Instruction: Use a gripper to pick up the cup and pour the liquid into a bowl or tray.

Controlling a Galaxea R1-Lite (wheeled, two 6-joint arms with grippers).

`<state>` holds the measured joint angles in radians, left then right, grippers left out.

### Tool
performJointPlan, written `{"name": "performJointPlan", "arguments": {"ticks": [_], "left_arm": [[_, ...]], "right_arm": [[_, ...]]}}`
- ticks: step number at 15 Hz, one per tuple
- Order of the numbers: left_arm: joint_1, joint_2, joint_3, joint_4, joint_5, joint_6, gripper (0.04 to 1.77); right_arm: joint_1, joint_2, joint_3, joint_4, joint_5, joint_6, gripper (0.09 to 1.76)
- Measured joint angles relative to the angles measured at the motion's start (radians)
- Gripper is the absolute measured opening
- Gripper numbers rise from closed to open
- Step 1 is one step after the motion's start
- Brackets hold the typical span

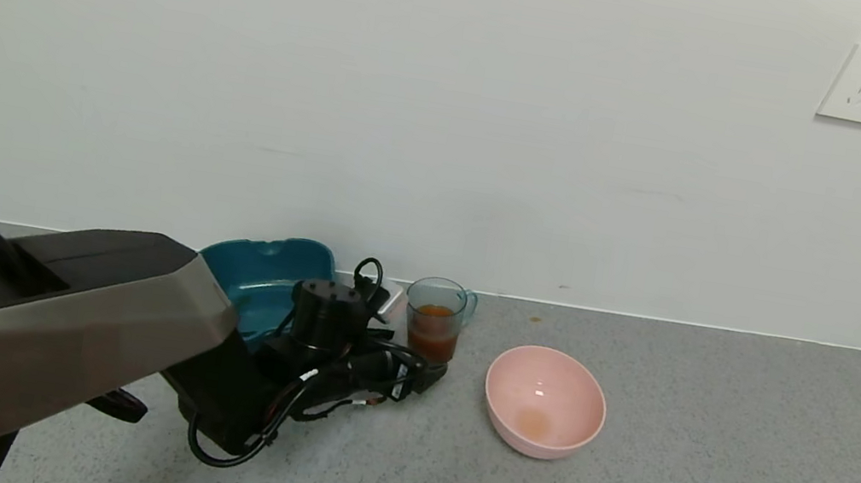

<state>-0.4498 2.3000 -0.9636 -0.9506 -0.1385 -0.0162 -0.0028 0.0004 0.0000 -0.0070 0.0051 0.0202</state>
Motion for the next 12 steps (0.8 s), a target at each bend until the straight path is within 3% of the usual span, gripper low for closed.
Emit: {"name": "performJointPlan", "arguments": {"ticks": [7, 12], "left_arm": [[0.003, 0.081, -0.039, -0.112, -0.006, -0.021, 1.72], [0.003, 0.122, -0.080, -0.136, 0.001, -0.049, 1.72]], "right_arm": [[0.000, 0.000, 0.000, 0.000, 0.000, 0.000, 1.71], [0.000, 0.000, 0.000, 0.000, 0.000, 0.000, 1.71]]}}
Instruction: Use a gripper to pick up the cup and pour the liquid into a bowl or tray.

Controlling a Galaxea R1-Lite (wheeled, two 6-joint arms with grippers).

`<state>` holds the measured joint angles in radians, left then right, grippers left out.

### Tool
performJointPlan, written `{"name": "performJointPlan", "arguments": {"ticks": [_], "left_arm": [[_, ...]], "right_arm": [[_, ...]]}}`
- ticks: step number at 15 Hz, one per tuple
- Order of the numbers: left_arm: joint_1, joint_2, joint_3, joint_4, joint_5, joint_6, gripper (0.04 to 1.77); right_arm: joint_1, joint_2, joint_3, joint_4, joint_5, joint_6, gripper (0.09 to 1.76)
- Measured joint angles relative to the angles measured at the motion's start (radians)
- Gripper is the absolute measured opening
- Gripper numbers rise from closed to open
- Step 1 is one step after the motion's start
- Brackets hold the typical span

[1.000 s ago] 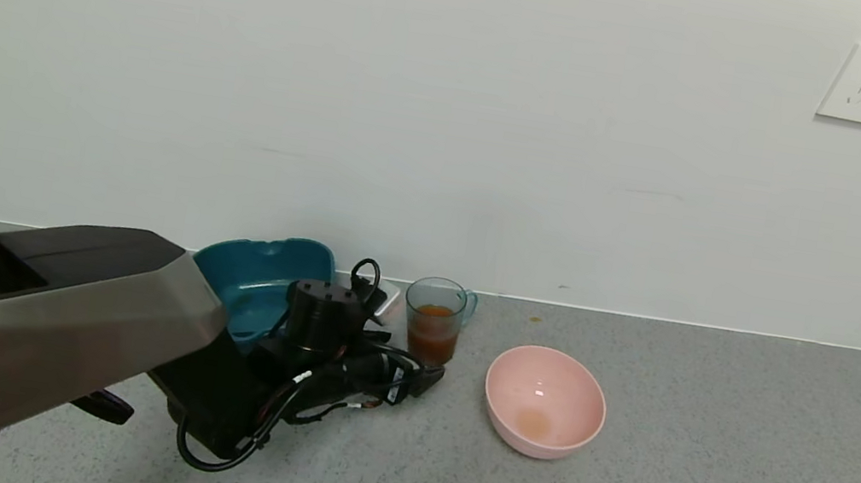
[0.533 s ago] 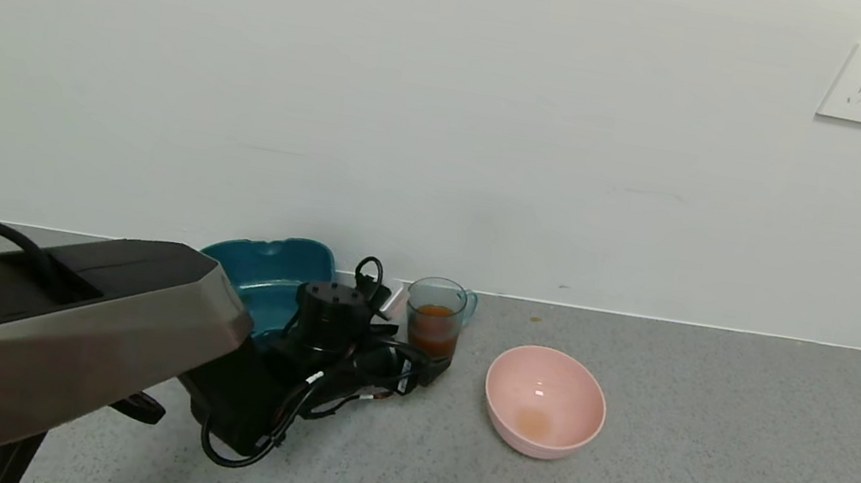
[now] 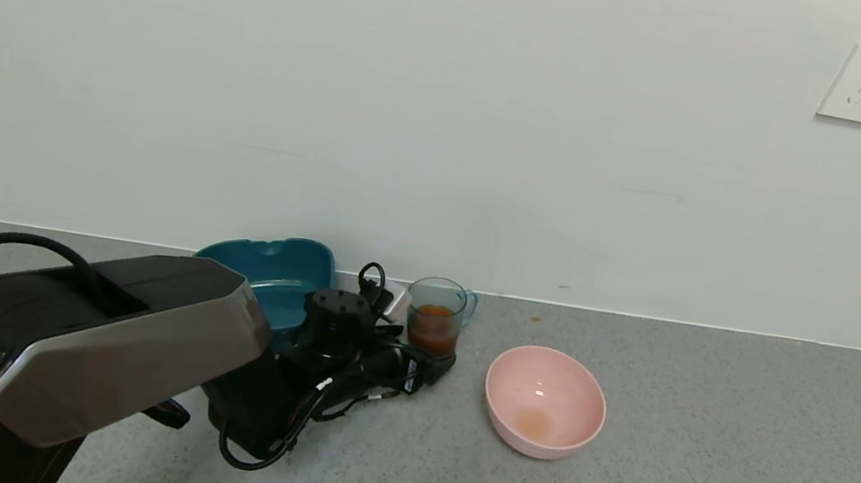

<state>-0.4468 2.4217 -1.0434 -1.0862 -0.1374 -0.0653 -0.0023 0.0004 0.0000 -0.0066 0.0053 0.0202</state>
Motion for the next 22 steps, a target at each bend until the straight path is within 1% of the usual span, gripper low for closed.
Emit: {"name": "performJointPlan", "arguments": {"ticks": [8, 11, 22], "left_arm": [[0.000, 0.032, -0.070, 0.007, 0.006, -0.008, 1.72], [-0.004, 0.045, -0.087, -0.001, 0.018, -0.007, 1.72], [-0.003, 0.081, -0.145, -0.003, 0.026, -0.008, 1.72]], "right_arm": [[0.000, 0.000, 0.000, 0.000, 0.000, 0.000, 1.71], [0.000, 0.000, 0.000, 0.000, 0.000, 0.000, 1.71], [0.000, 0.000, 0.000, -0.001, 0.000, 0.000, 1.71]]}}
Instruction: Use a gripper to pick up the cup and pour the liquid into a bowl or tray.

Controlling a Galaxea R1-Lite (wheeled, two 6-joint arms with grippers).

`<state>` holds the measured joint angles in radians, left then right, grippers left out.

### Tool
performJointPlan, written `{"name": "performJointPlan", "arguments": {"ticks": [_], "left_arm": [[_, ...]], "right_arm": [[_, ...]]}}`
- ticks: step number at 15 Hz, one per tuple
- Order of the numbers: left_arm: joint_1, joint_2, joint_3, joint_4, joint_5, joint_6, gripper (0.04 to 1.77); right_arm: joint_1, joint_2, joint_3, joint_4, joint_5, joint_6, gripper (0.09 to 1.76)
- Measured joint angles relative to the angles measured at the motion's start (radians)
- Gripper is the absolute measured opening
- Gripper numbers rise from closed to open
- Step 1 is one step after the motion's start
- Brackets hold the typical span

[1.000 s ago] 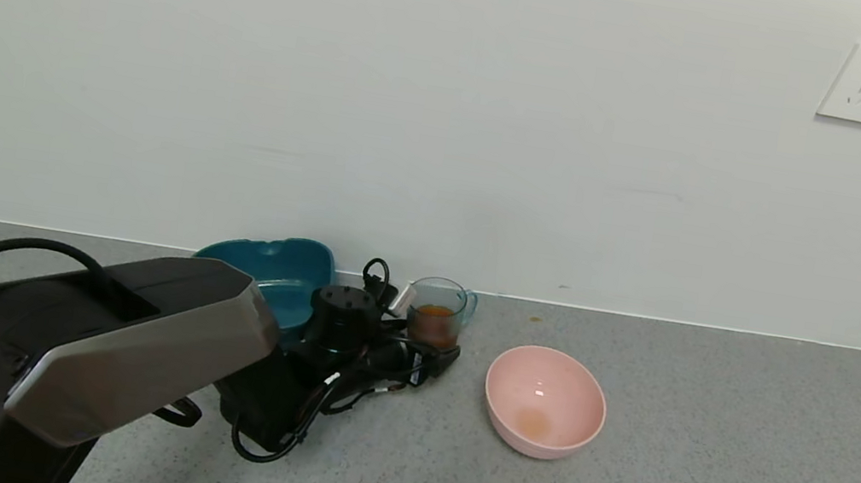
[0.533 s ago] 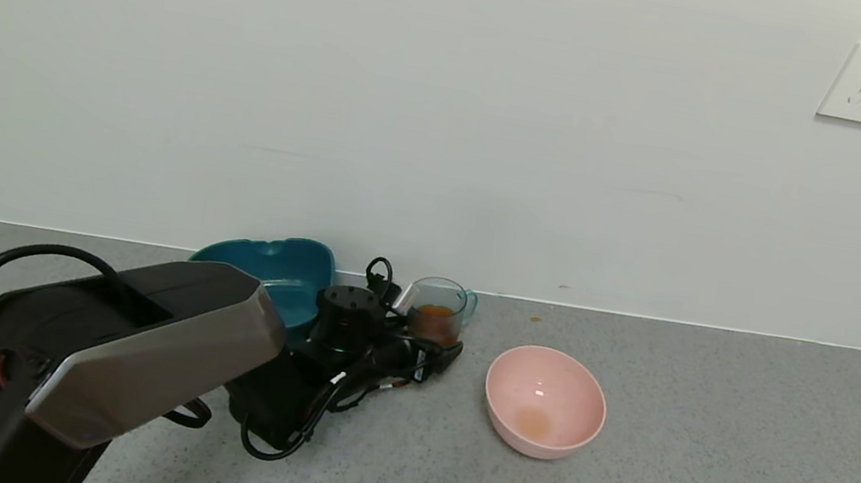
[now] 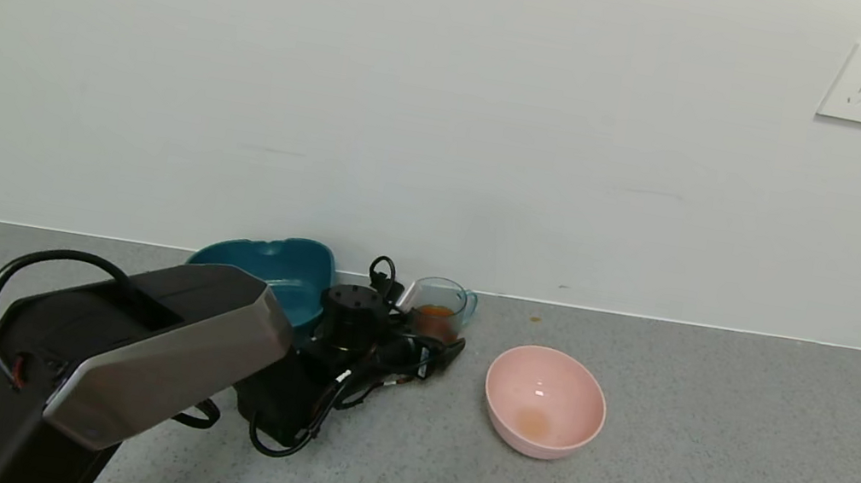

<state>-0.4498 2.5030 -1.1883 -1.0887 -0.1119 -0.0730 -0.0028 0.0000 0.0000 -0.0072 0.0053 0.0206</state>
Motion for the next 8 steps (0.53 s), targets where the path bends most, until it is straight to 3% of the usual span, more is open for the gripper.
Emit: {"name": "performJointPlan", "arguments": {"ticks": [8], "left_arm": [[-0.006, 0.011, -0.022, 0.007, 0.003, 0.000, 1.72]], "right_arm": [[0.000, 0.000, 0.000, 0.000, 0.000, 0.000, 1.71]]}}
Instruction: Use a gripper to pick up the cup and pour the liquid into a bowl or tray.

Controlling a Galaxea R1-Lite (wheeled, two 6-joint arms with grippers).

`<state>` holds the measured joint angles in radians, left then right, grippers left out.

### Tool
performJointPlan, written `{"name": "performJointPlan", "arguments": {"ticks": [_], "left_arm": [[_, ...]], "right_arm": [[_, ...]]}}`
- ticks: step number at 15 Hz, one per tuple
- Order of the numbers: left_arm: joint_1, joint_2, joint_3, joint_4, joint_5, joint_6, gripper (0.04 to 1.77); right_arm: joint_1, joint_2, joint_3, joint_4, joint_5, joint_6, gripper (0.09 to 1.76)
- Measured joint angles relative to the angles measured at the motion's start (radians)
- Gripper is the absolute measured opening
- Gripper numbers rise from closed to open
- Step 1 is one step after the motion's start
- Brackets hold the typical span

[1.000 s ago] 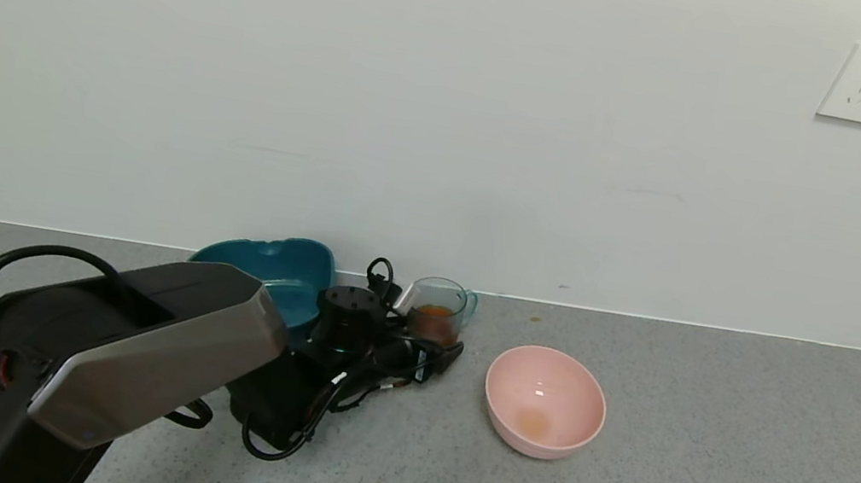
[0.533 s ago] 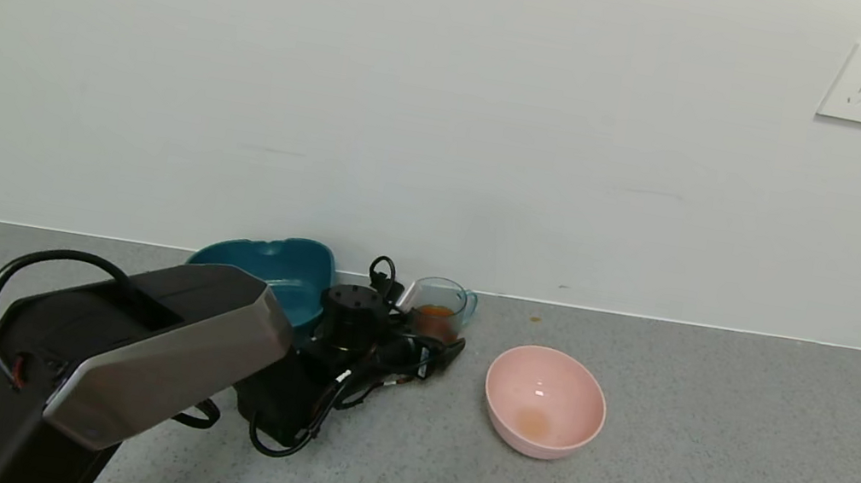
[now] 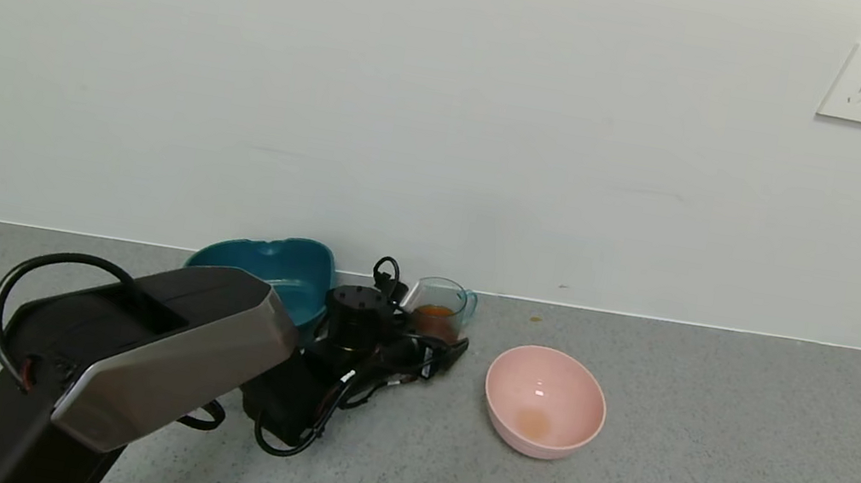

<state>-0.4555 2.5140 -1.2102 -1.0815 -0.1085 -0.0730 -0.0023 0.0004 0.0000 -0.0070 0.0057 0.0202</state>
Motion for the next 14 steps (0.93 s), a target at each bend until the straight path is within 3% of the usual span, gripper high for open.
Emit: {"name": "performJointPlan", "arguments": {"ticks": [6, 9, 14], "left_arm": [[-0.001, 0.003, -0.018, 0.003, 0.004, 0.000, 1.72], [-0.001, 0.004, -0.020, 0.003, 0.004, 0.000, 1.36], [-0.001, 0.003, -0.019, 0.001, 0.009, 0.000, 1.32]], "right_arm": [[0.000, 0.000, 0.000, 0.000, -0.001, 0.000, 1.71], [0.000, 0.000, 0.000, 0.000, 0.000, 0.000, 1.71], [0.000, 0.000, 0.000, 0.000, 0.000, 0.000, 1.71]]}}
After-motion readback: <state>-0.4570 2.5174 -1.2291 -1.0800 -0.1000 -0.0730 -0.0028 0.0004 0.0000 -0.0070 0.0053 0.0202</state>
